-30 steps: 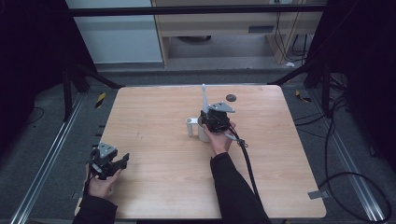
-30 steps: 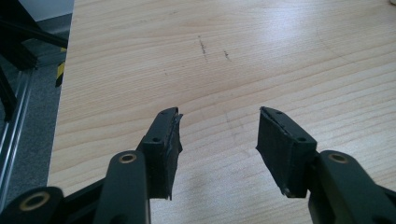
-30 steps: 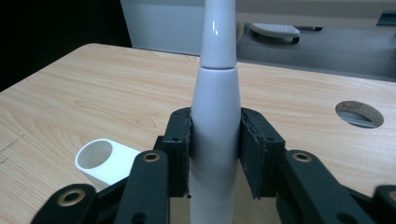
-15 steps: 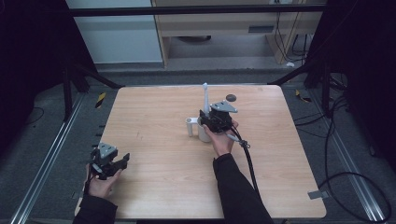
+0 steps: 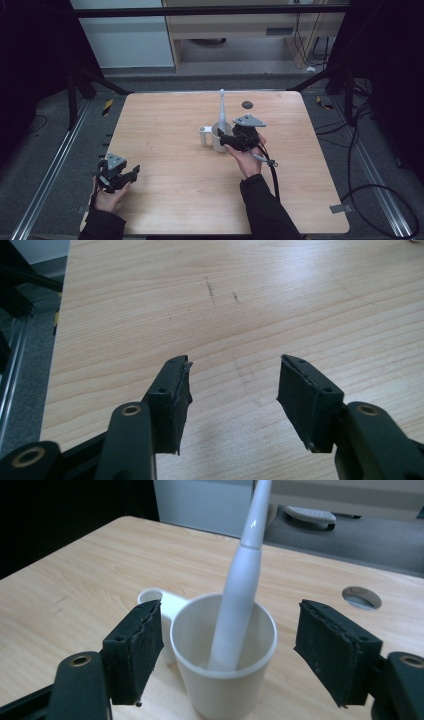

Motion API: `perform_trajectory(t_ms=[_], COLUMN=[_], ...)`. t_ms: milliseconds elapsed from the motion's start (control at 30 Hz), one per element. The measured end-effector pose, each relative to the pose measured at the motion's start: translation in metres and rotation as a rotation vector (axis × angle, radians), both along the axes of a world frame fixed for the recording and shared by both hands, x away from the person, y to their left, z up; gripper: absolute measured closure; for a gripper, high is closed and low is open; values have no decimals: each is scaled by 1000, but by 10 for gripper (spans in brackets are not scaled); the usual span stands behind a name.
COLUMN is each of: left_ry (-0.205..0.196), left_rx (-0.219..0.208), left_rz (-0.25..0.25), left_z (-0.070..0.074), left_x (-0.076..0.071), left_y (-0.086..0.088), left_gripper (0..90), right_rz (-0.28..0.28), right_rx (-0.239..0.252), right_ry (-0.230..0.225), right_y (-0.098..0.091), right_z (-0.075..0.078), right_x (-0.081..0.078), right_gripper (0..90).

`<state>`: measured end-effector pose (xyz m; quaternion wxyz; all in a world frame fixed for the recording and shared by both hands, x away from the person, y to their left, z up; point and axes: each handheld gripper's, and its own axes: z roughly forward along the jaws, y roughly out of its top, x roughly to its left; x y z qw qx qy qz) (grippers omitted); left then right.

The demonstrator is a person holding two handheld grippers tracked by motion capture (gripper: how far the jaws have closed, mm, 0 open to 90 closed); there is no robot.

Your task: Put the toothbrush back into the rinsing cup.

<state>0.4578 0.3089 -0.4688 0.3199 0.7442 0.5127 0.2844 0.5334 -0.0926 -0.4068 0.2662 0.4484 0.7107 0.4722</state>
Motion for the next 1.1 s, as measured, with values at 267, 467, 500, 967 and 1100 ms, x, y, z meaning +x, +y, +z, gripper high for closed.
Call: perform_trajectory(t_ms=[267, 467, 500, 967, 1100], left_ry=[32, 24, 26, 34, 37], left_rx=[-2, -3, 0, 1, 0], left_rz=[-22, -16, -14, -7, -6], left_z=[-5, -5, -6, -7, -7], left_x=[3, 2, 2, 3, 3], left_y=[-1, -1, -1, -1, 0], left_gripper=[438, 433, 429, 387, 375], right_rz=[42, 64, 62, 56, 32], right_rx=[-43, -84, -91, -127, -139], right_ry=[53, 97, 104, 165, 174], right_y=[-23, -45, -49, -99, -113], right_z=[-6, -22, -25, -48, -53], right_x=[-23, -38, -42, -66, -72], right_gripper=[233, 208, 206, 166, 159])
